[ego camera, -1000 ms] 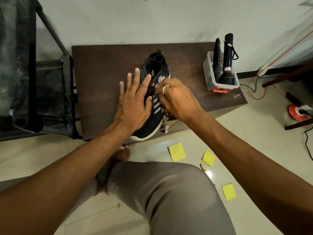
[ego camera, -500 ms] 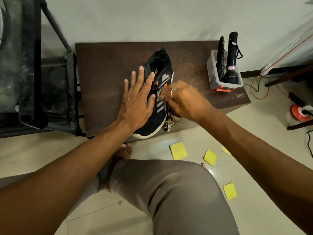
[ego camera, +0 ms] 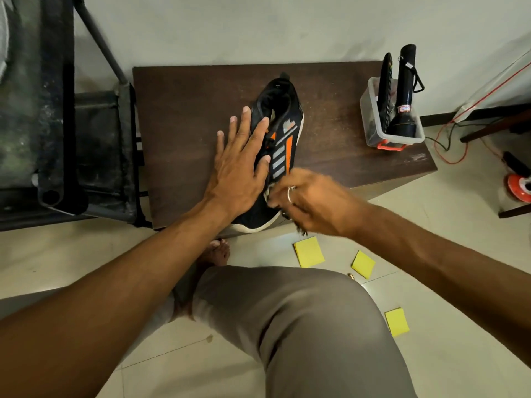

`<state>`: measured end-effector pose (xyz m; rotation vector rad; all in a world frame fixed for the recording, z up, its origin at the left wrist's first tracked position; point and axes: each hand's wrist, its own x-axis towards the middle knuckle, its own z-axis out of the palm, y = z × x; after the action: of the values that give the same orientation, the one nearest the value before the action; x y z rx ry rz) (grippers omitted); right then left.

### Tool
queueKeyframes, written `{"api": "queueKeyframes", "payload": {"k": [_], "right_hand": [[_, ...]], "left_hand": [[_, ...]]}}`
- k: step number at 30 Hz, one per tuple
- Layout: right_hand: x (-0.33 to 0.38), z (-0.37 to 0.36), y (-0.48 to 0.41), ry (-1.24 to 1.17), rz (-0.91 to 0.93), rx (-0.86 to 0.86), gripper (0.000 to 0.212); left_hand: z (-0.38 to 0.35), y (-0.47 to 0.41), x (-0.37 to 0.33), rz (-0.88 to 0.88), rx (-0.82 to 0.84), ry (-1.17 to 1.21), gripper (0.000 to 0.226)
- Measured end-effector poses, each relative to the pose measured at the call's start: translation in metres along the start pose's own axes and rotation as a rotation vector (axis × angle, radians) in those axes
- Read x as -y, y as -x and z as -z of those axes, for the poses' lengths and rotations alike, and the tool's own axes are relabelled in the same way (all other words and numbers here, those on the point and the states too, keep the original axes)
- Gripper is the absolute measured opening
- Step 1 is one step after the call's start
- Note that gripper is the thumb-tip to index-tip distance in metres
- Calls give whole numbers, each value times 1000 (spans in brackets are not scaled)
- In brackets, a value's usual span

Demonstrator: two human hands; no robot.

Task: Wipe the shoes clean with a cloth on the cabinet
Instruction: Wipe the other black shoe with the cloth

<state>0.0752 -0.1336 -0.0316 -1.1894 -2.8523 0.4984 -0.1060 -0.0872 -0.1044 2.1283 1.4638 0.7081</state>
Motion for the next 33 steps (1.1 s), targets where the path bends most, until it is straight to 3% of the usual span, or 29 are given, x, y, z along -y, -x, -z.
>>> {"api": "queueKeyframes", "payload": {"k": [2,7,12,17,21,25,27,30,33], "right_hand": [[4,3,10,-36,24,33,26],[-19,7,-5,-15,-207,-158,25],[21,0,8,-101,-29,44,28],[7,4,-10,11,-260,-105,26],[48,-12,4,-252,-180,-41,27],[35,-1,9,-529,-192,-4,23],[24,7,12,-627,-253,-180,22],[5,7,19,-635,-459,-595,26],[-17,0,21,-599,-687,-800,31]], "left_hand": [[-1,0,1,-4,-5,-2,65],[0,-1,1,1,1,-16,65],[-1,-1,1,0,1,-14,66],[1,0,1,0,5,-3,64],[1,0,1,11,9,42,65],[2,0,0,13,16,28,65],[4,1,-1,-5,25,-37,66],[12,0,-4,-49,63,-156,67],[31,-3,-7,-79,94,-261,71]]}}
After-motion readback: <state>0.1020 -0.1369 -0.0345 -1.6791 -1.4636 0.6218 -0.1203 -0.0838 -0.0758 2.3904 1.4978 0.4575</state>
